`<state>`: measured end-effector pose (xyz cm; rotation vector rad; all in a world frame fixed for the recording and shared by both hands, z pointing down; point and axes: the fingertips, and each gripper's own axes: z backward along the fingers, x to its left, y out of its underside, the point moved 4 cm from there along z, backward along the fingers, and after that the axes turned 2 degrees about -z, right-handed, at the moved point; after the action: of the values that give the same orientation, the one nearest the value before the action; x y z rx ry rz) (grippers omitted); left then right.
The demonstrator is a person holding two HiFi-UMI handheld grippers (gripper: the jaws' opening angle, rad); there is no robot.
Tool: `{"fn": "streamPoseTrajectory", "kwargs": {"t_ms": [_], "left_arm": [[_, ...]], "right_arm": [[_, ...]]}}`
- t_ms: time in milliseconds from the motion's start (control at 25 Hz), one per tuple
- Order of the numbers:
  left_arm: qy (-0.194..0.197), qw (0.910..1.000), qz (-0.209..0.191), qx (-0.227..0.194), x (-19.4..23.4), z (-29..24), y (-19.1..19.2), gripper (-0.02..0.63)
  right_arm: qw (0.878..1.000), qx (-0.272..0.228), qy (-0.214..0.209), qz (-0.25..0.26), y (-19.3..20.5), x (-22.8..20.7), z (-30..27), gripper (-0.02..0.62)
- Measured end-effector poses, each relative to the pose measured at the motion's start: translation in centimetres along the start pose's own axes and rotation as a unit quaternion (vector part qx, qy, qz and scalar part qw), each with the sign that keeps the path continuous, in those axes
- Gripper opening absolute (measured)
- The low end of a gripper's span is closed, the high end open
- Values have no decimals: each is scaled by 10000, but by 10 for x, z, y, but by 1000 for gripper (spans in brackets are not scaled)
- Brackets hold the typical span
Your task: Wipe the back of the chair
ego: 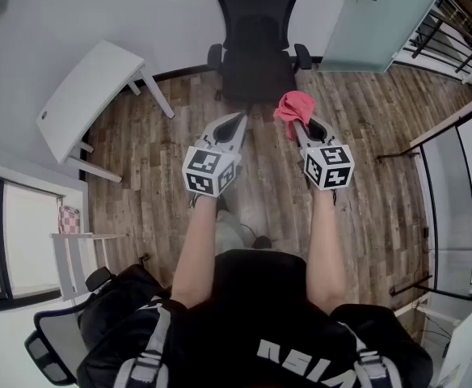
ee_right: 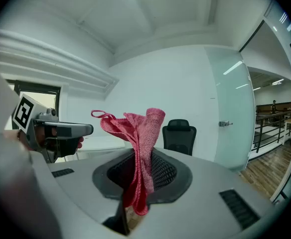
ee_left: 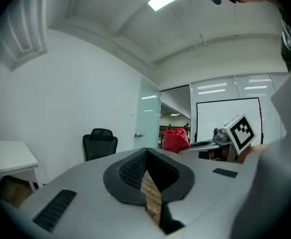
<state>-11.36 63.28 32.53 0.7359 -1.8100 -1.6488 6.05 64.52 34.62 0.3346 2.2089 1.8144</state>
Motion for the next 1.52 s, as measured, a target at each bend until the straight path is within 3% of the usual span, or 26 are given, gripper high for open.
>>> {"fn": "streamPoseTrajectory", "kwargs": {"t_ms": [240, 640, 1040, 1520], "left_arm": [[-61, 10000, 13, 16, -27, 9, -2, 24], [-146, 9998, 74, 59, -19, 1, 3, 23], [-181, 9997, 124, 103, 32, -45, 3, 24], [14, 9997, 229, 70, 142, -108, -14, 24]], "right_arm": [[10000, -24, 4, -26, 1, -4, 28, 77], [10000, 4, -58, -41, 5, -8, 18, 77], [10000, 61, -20, -62, -1, -34, -44, 77], [9997, 134, 202, -70, -31, -47, -160, 77]]}}
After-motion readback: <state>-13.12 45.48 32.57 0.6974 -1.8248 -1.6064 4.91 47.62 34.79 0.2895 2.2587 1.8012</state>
